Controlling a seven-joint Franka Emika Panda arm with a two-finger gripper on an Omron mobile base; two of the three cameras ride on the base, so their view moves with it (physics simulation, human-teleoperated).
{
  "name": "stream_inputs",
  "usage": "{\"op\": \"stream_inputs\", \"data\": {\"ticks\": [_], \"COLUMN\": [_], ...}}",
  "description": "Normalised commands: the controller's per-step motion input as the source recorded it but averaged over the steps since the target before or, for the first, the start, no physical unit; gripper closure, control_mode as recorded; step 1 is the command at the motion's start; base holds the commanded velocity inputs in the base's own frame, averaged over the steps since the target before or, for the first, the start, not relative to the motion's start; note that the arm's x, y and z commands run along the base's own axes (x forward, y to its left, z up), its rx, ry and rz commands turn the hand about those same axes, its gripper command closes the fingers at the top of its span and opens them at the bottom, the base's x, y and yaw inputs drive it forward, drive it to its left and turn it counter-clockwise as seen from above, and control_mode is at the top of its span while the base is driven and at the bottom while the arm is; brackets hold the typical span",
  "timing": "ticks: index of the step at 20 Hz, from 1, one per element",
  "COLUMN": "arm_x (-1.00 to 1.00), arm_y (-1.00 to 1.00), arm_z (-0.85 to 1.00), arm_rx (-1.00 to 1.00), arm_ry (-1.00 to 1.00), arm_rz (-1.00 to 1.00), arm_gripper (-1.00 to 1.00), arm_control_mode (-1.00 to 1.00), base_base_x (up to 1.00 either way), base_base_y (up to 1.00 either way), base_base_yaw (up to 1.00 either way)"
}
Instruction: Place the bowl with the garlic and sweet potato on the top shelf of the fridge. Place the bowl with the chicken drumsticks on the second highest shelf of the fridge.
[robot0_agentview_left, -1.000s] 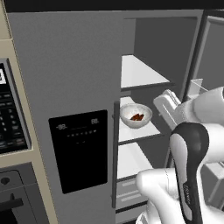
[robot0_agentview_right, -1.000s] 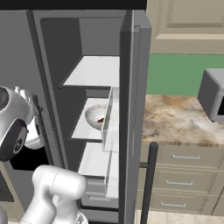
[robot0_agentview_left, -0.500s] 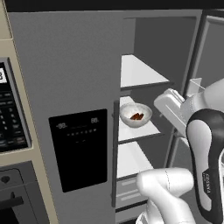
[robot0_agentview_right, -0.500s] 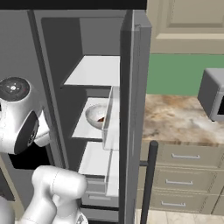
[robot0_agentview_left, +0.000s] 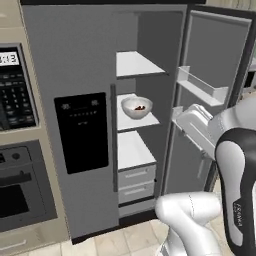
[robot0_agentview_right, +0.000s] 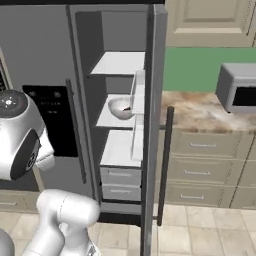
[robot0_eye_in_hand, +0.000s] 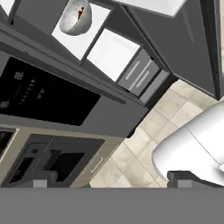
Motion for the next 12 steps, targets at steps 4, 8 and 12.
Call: {"op": "stream_inputs", "data": {"ticks": [4,8,12], "arm_x": [0.00,0.00,0.00], "arm_y": [0.00,0.00,0.00], "arm_z": [0.00,0.00,0.00], "arm_rx": [0.00,0.00,0.00], "arm_ry": [0.00,0.00,0.00], "arm_rz": [0.00,0.00,0.00], "arm_gripper": [-1.00,-1.00,-1.00], "arm_control_mode": [1.00,1.00,1.00], "base_base_x": [-1.00,-0.69,-0.18], "base_base_y": [-0.53,-0.67,-0.97], "base_base_yaw": [-0.38,-0.57,-0.58]}}
